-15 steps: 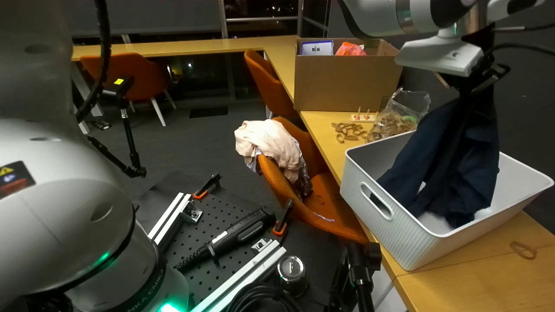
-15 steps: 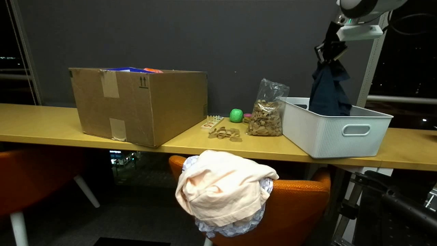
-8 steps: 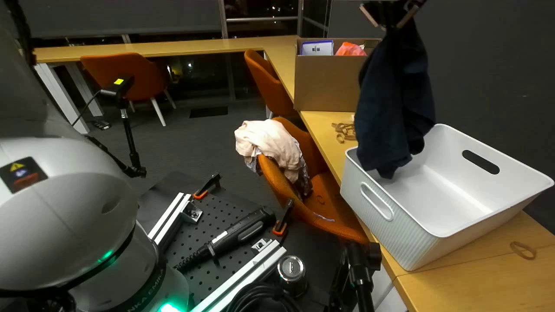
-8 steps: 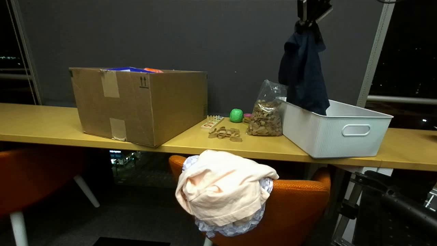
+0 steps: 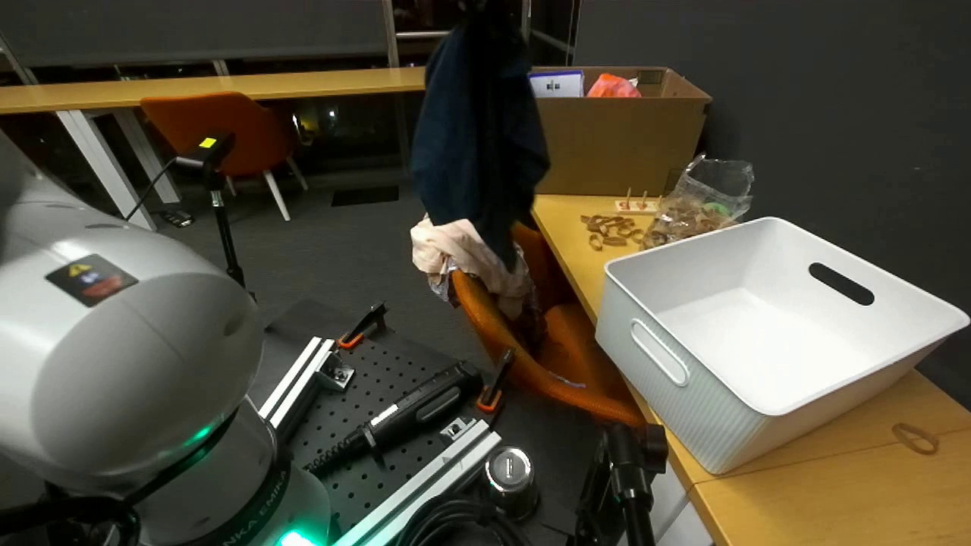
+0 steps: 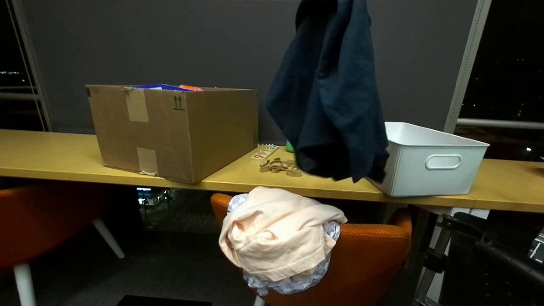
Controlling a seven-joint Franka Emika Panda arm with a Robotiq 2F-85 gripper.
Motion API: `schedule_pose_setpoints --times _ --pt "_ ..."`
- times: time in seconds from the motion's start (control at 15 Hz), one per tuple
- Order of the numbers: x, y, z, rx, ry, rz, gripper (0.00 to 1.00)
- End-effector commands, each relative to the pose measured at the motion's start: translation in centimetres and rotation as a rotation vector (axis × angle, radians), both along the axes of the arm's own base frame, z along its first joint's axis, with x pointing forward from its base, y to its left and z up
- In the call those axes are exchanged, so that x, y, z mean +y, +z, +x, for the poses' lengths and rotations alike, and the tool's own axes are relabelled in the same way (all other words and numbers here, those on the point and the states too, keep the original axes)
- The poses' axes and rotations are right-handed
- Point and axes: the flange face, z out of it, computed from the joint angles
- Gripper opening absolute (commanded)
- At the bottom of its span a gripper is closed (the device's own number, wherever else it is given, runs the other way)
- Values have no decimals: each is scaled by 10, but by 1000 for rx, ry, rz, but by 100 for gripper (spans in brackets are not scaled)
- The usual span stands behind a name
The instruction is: Pick up all the items from the white basket and put them on the backrest of the orange chair
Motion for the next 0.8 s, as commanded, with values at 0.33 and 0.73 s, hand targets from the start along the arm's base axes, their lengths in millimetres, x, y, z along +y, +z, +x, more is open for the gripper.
schedule_pose_setpoints --times 0.33,0.73 --pt "18 -69 22 62 -77 -122 2" --pt "-38 -119 51 17 -188 -301 2"
